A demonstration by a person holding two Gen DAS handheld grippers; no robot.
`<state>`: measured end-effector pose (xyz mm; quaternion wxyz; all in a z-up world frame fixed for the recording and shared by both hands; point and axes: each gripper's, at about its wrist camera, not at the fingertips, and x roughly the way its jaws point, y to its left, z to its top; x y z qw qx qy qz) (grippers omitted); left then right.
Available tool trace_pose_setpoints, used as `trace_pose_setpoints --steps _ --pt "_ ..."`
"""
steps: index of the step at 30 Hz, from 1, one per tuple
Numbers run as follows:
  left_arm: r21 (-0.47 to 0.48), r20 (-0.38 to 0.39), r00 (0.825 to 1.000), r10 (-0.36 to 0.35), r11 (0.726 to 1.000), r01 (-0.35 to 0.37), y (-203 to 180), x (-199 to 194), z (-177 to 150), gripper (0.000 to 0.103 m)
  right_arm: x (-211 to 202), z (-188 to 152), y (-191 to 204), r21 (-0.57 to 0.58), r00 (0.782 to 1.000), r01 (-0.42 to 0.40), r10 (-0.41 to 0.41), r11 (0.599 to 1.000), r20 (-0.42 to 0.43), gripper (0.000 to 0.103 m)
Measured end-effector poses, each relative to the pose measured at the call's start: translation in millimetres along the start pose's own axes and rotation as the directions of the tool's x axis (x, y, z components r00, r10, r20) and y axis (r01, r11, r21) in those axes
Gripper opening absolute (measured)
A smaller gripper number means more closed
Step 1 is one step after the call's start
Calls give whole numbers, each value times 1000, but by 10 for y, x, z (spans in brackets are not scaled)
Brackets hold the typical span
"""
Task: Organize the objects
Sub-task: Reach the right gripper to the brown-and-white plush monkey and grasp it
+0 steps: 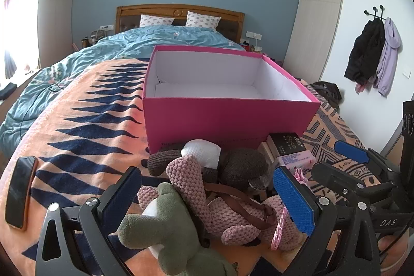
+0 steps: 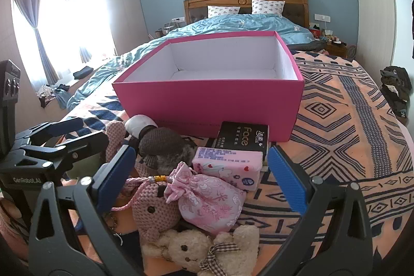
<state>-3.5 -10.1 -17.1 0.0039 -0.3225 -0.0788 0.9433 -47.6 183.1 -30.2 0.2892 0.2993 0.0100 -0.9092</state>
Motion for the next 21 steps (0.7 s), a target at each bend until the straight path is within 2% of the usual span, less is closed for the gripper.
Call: trace_pose_setpoints --steps 21 --pt "-7 -3 1000 8 1000 -8 59 53 25 103 91 12 1 8 998 -48 48 999 -28 102"
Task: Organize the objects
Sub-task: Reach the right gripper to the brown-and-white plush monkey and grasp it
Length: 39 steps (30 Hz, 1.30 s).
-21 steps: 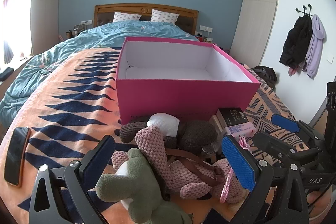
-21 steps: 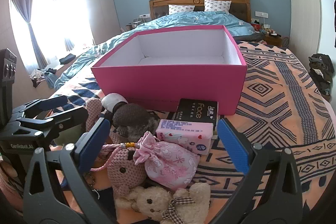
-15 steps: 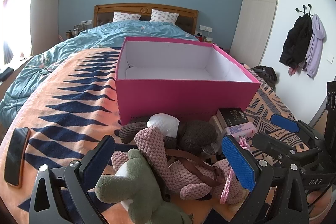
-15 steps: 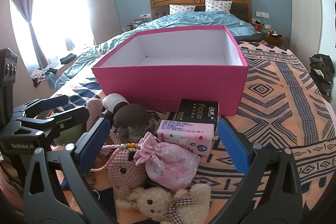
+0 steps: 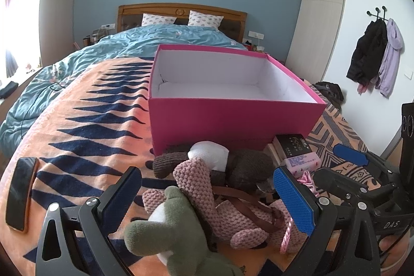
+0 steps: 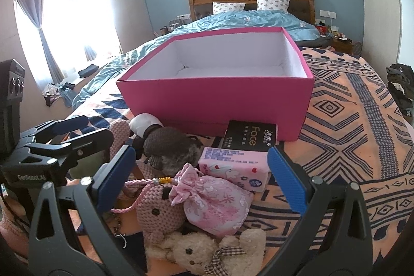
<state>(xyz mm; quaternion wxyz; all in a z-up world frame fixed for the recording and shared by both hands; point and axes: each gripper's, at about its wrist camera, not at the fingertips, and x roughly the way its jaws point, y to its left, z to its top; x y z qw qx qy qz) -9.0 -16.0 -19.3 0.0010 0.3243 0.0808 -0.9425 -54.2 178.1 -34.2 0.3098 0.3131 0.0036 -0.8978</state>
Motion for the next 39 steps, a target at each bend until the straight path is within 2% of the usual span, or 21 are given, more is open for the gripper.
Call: trace_pose_setpoints --steps 8,10,12,15,20,24,27,35,36,39 --pt "-38 -13 1000 -1 999 1 266 51 15 103 131 1 28 3 997 -62 62 998 -49 102" --pt "-45 -17 1000 -1 999 1 322 66 20 103 180 3 58 -5 995 -74 73 997 -67 99" --pt "-46 -18 1000 -4 999 3 357 70 21 103 225 11 94 -17 993 -87 85 996 -86 89" --pt "-36 -24 1000 -9 999 8 395 98 44 103 286 29 145 -29 989 -108 105 994 -106 81" --pt "-6 -32 999 -24 1000 24 403 154 81 103 410 102 220 -61 983 -134 124 989 -138 78" --pt "9 -41 998 -40 999 40 413 195 90 103 579 153 250 -67 972 -150 135 986 -190 69" --pt "9 -49 997 -51 999 52 437 219 84 102 727 148 254 -53 960 -157 140 986 -241 66" --pt "18 -62 995 -81 996 82 476 264 91 101 877 118 390 -146 954 -142 96 979 -282 65" --pt "22 -62 995 -82 996 84 479 264 97 101 900 108 405 -155 950 -157 106 975 -294 58" --pt "37 -59 995 -82 996 84 480 251 108 101 888 90 368 -153 951 -162 113 975 -288 55"
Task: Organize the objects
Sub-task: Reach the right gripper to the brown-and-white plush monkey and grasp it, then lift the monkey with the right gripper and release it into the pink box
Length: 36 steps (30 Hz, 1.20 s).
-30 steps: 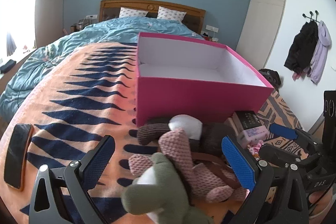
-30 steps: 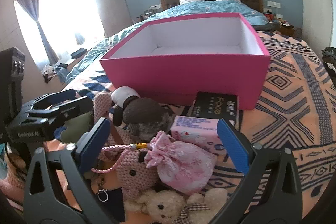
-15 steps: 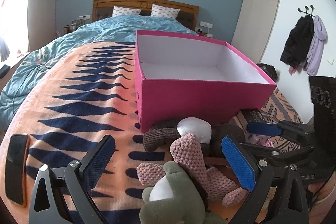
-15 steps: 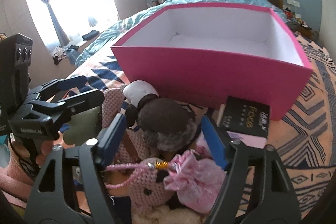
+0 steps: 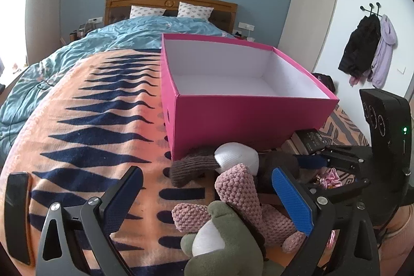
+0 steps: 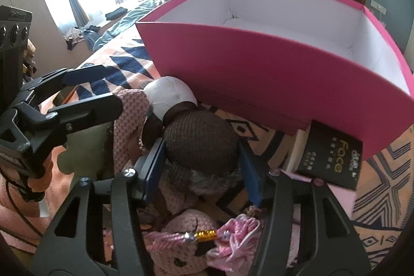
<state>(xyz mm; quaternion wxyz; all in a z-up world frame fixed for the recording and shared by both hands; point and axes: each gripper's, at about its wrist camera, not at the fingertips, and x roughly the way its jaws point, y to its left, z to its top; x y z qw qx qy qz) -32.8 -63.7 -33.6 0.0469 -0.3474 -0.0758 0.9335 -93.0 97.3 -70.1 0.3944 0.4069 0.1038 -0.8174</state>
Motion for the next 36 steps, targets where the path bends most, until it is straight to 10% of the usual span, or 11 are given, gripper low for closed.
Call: trace_pose_setpoints --steps 12,36 --pt "78 -27 981 -191 978 192 -157 -72 105 97 -455 95 -65 -13 992 -10 12 1000 124 53" --pt "234 26 961 -275 936 261 -418 -225 955 76 -1076 680 41 -221 951 88 -16 971 308 52"
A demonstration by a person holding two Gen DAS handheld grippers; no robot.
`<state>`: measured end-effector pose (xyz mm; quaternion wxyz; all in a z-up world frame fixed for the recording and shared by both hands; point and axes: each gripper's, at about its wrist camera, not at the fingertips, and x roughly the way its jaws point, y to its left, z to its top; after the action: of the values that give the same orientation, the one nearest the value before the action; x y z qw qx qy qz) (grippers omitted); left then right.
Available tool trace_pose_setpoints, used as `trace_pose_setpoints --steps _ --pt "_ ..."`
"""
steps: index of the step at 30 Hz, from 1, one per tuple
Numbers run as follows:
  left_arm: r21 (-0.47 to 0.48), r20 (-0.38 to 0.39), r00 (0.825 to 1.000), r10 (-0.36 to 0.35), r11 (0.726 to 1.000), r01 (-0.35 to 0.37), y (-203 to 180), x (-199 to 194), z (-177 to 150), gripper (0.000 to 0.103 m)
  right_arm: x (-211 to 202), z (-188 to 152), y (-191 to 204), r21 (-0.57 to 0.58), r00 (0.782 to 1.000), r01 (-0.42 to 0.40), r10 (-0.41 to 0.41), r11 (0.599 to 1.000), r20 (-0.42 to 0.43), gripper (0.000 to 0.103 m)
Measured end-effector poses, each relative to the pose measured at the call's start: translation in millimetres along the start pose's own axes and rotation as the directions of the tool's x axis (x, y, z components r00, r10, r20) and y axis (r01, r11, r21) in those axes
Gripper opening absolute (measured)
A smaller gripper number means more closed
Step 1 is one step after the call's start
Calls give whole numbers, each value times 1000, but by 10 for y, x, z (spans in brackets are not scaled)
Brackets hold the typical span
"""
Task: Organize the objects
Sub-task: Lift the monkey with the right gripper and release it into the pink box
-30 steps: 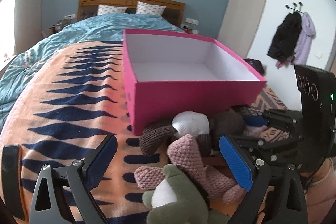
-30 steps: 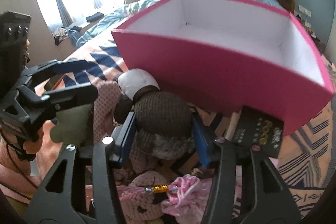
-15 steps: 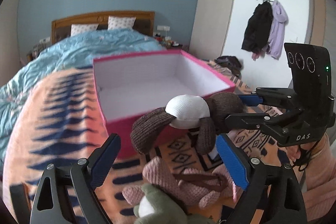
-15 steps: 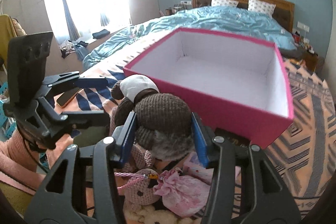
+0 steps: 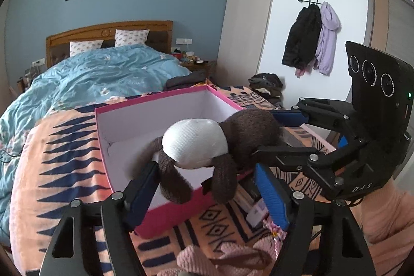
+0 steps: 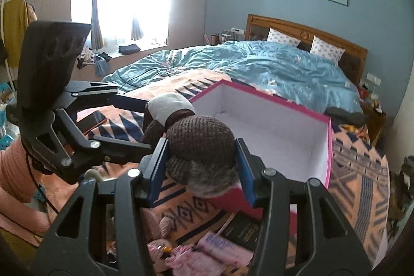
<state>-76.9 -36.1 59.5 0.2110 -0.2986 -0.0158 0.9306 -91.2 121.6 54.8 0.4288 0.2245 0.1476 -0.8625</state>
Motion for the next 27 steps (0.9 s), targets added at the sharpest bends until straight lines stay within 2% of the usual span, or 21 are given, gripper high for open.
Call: trace_pose_setpoints --steps 7,16,27 --pt "-26 -30 999 12 1000 -13 179 212 116 76 203 127 -171 -29 1000 -2 2 1000 -13 52" --pt "-83 -106 994 30 996 -39 446 542 43 76 651 107 -371 -44 995 -51 47 998 -83 53" --pt "-112 -171 984 56 991 -76 604 747 -83 76 1098 -38 -525 15 974 -138 138 990 -182 58"
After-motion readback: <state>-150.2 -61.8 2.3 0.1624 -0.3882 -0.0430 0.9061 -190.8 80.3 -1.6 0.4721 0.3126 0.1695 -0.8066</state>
